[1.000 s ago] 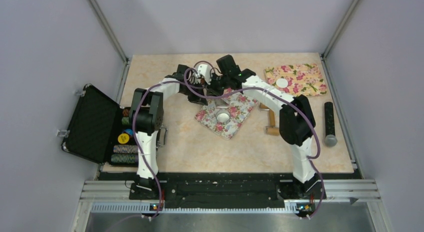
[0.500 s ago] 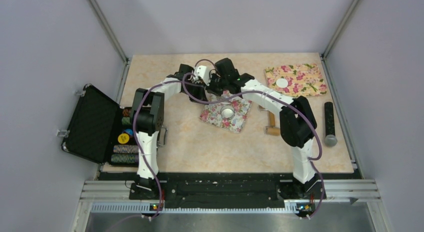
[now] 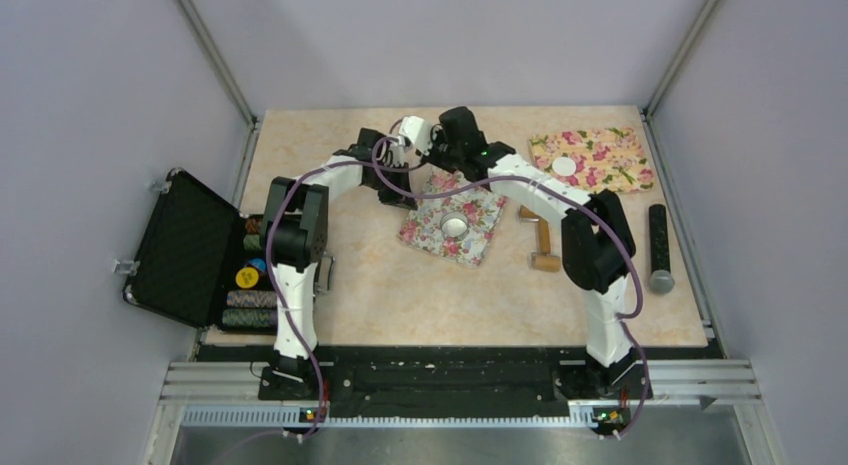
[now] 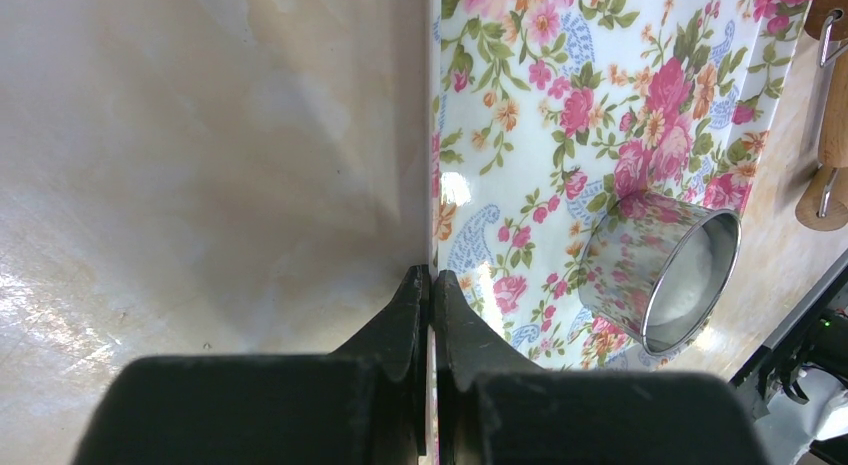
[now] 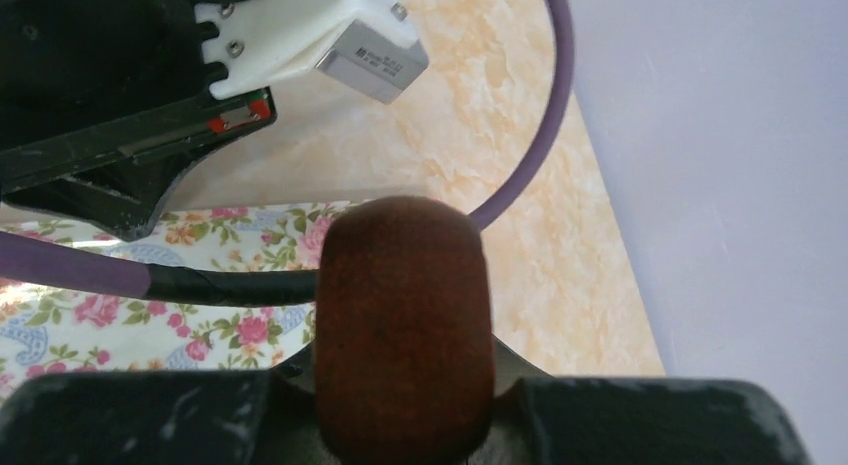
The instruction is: Roll out the dumpling wrappers from the dough
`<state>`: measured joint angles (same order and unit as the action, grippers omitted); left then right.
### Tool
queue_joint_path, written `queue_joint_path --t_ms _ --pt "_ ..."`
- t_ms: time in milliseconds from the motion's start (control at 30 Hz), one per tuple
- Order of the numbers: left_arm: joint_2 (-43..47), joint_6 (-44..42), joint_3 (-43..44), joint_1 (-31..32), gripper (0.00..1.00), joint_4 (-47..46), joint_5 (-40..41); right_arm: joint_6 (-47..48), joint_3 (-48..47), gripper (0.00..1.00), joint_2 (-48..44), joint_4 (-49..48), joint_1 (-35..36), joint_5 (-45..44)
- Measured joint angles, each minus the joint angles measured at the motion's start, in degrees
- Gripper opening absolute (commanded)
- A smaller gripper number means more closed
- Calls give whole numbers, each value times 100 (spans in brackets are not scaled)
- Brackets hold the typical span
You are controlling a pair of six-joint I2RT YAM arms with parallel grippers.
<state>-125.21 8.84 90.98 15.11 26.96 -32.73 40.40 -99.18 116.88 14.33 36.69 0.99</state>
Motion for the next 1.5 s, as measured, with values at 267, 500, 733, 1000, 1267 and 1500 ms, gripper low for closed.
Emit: queue_joint_path --t_ms 267,500,733,1000,1267,1500 --pt "0 -4 0 0 0 0 2 -306 -485 0 0 4 -83 59" --pt "0 -4 0 0 0 0 2 -638 -758 0 -87 -160 -166 0" --pt "2 -42 0 0 0 0 2 -1292 -516 0 -612 149 -284 -127" --pt "101 -332 -57 4 15 157 55 -2031 1803 0 -3080 188 -1158 446" --pt "739 -883 -251 20 66 592 39 -2157 3982 0 -4885 -50 -1399 999" --pt "870 -1366 562 597 61 942 -83 -2430 4699 0 -5195 -323 -1731 1443"
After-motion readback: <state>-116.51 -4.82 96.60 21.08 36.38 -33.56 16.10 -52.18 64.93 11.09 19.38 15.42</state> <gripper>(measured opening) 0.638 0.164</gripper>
